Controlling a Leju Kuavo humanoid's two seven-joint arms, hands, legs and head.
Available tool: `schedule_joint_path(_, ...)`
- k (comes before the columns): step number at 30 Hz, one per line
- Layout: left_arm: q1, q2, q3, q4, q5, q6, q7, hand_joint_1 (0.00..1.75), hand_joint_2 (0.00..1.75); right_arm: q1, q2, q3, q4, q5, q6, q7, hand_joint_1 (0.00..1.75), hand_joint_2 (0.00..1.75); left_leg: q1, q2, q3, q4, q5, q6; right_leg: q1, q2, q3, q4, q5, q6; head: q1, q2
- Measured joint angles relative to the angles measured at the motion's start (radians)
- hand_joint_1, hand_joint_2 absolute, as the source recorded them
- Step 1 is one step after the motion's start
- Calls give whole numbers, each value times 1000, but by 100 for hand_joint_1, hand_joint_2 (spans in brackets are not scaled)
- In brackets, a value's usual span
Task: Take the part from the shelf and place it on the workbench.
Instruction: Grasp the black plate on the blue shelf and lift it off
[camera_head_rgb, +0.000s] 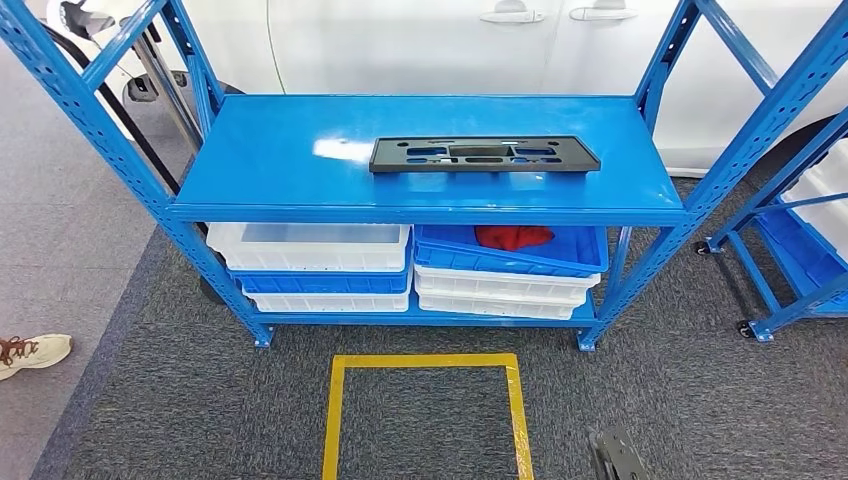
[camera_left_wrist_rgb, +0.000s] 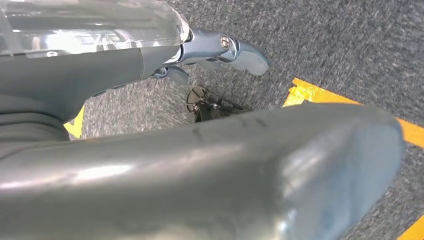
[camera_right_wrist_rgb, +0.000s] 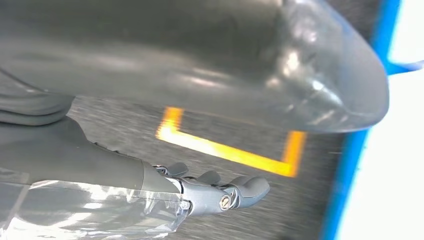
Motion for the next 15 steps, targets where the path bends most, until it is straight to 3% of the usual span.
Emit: schedule_joint_path(15, -11, 15, -26, 16, 97, 34, 2, 0, 0, -43, 0, 252, -444, -264, 146, -106, 0, 0, 0, 0, 0, 0, 1, 0, 0, 0, 0, 0, 1, 1, 0, 0)
